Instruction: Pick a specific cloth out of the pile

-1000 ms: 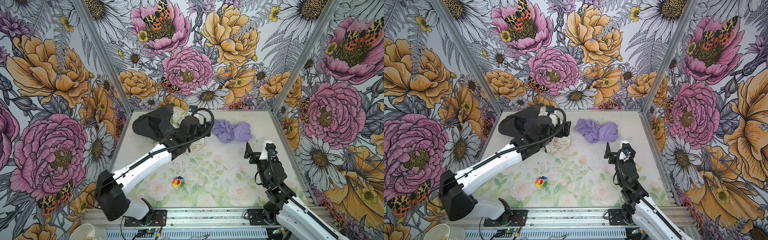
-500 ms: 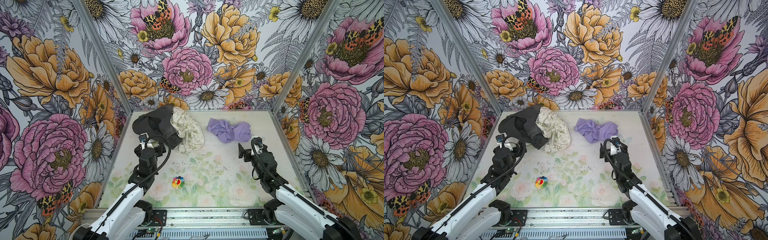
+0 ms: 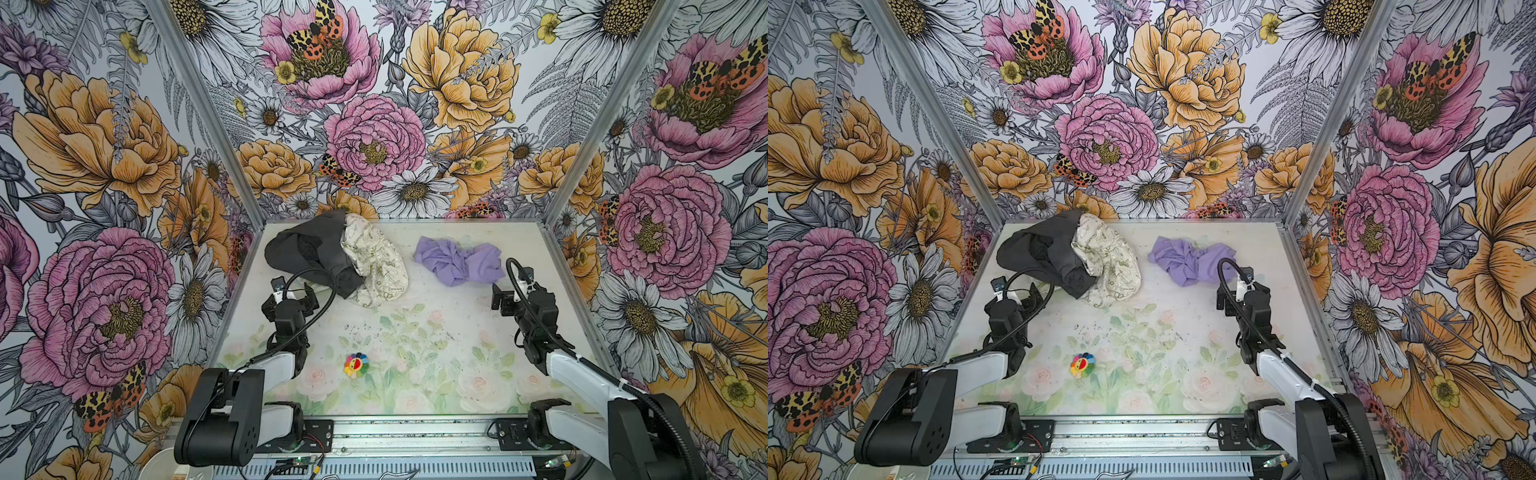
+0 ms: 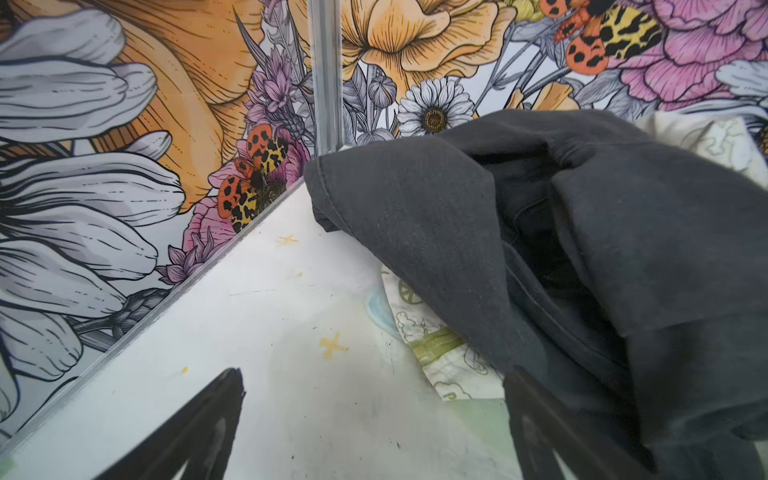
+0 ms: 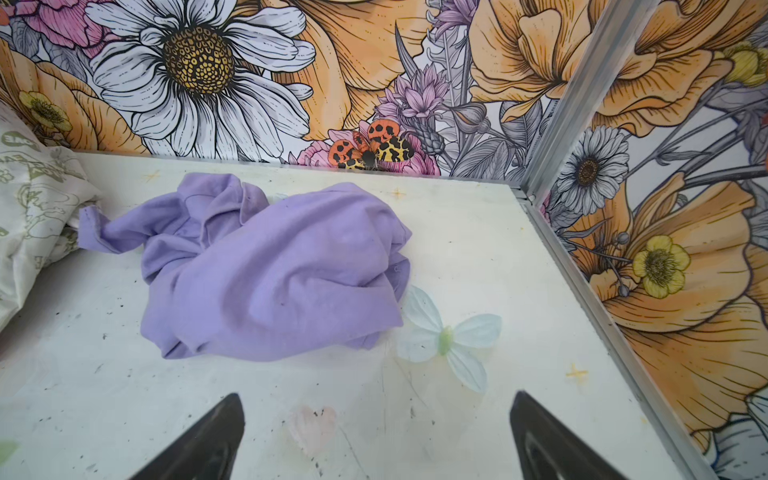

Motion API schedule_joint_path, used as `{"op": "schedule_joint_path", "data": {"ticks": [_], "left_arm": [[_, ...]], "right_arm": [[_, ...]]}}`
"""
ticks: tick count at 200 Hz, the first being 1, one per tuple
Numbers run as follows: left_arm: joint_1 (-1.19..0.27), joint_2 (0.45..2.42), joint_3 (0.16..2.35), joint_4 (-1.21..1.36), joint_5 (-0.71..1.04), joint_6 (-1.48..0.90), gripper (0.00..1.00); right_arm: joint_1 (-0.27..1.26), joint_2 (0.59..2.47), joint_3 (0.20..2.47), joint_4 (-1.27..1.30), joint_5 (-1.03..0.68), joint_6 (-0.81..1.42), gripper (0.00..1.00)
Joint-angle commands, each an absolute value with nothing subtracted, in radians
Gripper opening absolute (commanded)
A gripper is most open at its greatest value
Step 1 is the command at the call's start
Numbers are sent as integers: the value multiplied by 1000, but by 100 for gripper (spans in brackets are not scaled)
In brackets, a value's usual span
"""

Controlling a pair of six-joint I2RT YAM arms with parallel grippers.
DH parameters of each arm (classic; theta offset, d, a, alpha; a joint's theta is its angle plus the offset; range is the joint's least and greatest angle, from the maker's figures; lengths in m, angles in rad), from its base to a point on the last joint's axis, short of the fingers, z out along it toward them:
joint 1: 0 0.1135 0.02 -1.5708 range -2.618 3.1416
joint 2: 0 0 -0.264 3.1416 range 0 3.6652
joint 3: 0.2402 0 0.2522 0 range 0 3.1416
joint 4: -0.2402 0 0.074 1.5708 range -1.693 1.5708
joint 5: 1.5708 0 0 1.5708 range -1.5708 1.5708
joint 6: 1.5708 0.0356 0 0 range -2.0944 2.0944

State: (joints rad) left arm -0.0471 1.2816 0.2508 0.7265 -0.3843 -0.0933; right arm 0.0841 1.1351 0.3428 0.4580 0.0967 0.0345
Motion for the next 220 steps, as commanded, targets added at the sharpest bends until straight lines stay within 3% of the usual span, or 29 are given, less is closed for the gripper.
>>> {"op": "schedule_joint_path", "data": {"ticks": [1,67,81,147,173,201,220], "left_arm": [[-26,1308,305,819,-317,-58,99],[15,1561,307,1094,-226,-43,99],[15,1532,326,1007,-227,-48,99],[-1,1549,352,987,-242,-30,99],[-14,1551,366,961,-235,-8,99],[-20,1552,368,960,-231,2,99],[-19,1552,371,954,-226,0,99]], "right_arm": [[59,1214,317,647,33,19,99],[-3,1474,326,935,-29,17,99],[-9,1541,320,1023,-35,21,99],[-27,1535,378,899,-35,45,100],[-25,1537,379,894,22,66,99],[-26,1532,348,947,192,126,99],[-23,1534,352,944,197,128,99]]}}
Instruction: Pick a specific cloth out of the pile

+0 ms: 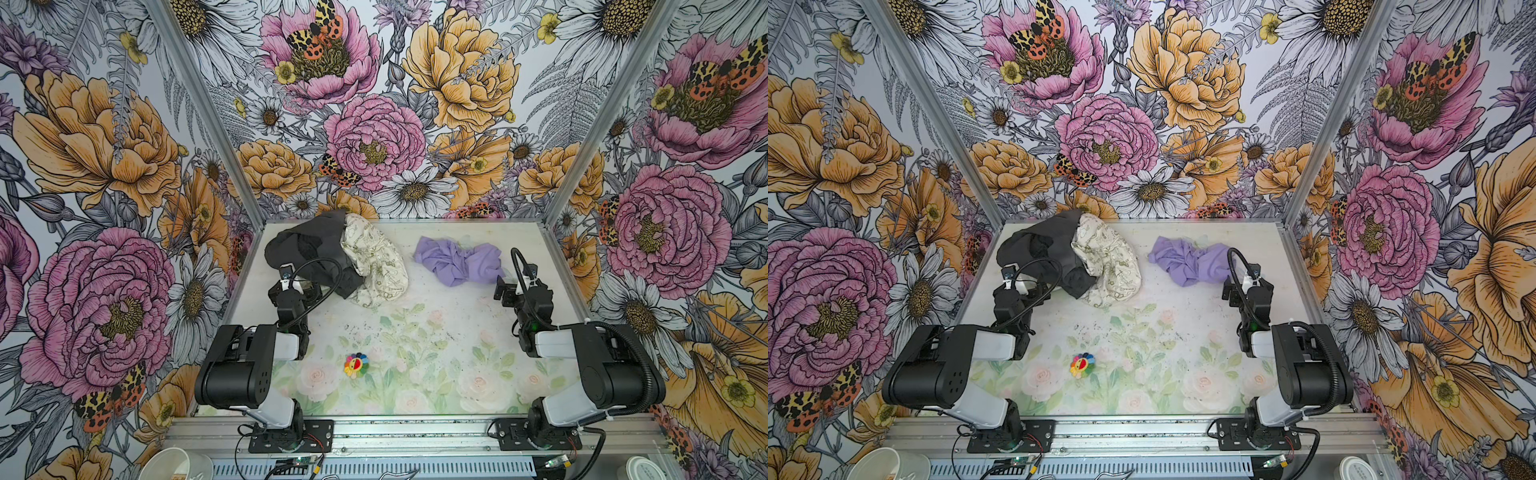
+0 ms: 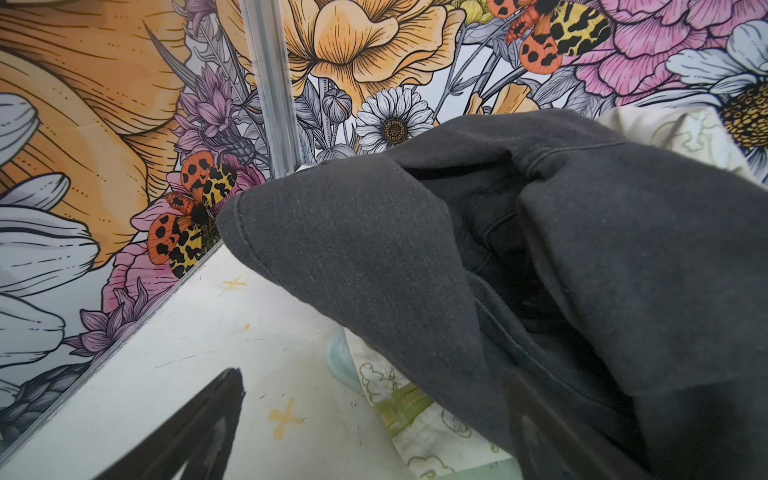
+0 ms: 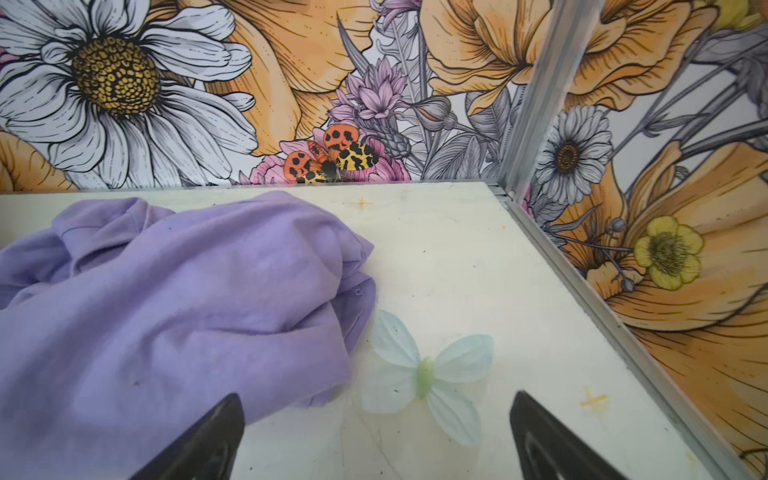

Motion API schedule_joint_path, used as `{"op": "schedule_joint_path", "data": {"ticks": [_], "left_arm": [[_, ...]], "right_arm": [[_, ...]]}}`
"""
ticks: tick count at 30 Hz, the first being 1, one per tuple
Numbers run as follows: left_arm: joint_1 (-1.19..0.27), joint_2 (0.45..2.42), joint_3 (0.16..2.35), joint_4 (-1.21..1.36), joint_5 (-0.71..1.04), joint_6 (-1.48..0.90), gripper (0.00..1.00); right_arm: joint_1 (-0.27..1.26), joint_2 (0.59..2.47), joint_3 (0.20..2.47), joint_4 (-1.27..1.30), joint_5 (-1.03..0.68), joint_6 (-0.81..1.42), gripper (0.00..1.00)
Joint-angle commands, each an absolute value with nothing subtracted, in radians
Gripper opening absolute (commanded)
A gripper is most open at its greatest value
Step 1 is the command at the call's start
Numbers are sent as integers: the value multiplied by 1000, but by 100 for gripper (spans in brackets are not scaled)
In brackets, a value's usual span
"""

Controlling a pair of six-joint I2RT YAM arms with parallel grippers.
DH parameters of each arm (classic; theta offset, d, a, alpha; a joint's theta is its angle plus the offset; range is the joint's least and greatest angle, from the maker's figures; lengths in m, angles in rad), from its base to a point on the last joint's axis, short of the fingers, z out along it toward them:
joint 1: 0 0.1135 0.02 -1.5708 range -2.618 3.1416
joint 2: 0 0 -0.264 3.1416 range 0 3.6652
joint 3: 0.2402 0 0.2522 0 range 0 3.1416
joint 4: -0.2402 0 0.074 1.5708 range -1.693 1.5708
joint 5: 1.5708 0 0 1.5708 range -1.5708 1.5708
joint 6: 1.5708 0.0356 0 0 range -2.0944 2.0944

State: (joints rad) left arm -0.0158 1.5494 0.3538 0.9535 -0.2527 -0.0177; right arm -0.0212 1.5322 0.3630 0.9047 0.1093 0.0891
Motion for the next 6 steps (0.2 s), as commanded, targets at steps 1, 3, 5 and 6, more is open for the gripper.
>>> {"op": "schedule_joint_path", "data": {"ticks": [1,3,5,6], "left_arm": [[-18,1552,371,954,-225,0,99],[-17,1551,372,953,-225,0,99],[-20,1551,368,959,-228,1,99],[-21,1551,368,960,-229,2,99]], "right_arm": [[-23,1534,352,944,197,128,99],[-24,1534,352,942,198,127,99],[-24,1534,352,942,197,128,100],[-23,1534,353,943,196,127,100]]}}
